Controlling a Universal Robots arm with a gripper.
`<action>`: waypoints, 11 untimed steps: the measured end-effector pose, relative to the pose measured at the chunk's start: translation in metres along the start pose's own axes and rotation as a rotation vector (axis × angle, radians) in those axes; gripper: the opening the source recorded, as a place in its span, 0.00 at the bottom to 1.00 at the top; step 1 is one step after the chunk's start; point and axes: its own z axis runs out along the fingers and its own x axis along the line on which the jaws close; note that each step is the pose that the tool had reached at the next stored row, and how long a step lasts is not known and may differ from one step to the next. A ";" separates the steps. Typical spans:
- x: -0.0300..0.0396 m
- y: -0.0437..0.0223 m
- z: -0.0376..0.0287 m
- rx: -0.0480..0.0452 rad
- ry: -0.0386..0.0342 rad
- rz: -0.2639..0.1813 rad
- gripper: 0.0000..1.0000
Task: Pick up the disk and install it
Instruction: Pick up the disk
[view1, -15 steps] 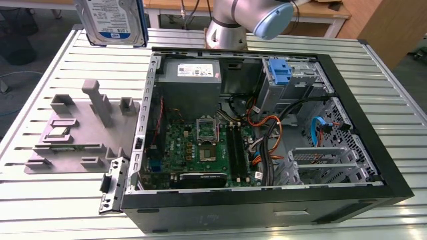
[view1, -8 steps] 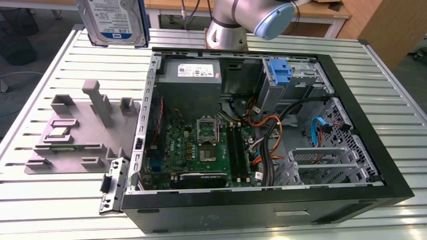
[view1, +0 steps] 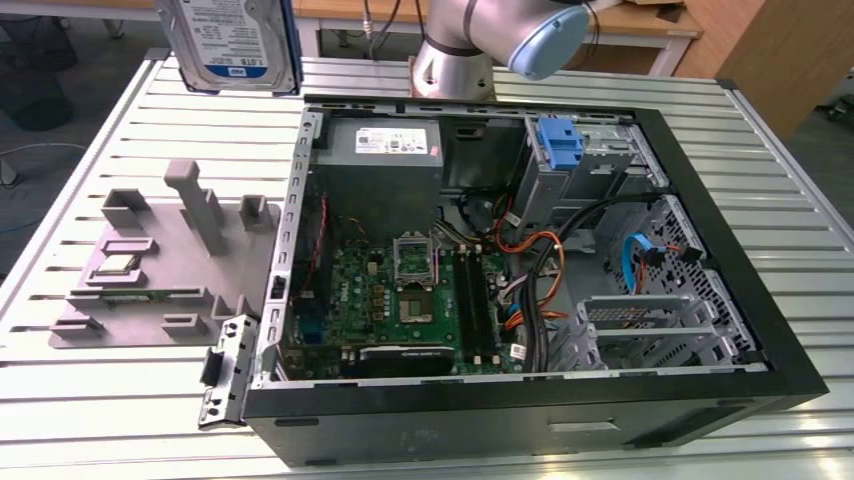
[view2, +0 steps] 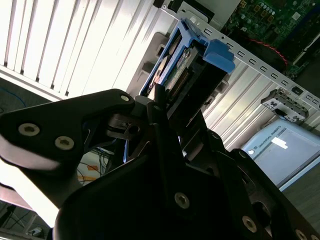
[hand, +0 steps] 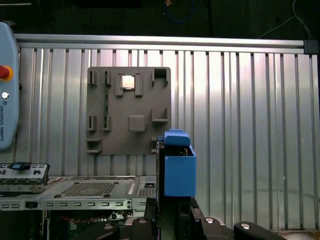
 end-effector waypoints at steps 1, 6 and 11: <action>0.0000 -0.0004 0.0000 0.0000 0.0000 0.000 0.35; 0.0000 -0.0026 -0.0001 0.0000 0.0000 0.000 0.35; -0.0001 -0.0063 -0.0003 0.0000 0.0000 0.000 0.35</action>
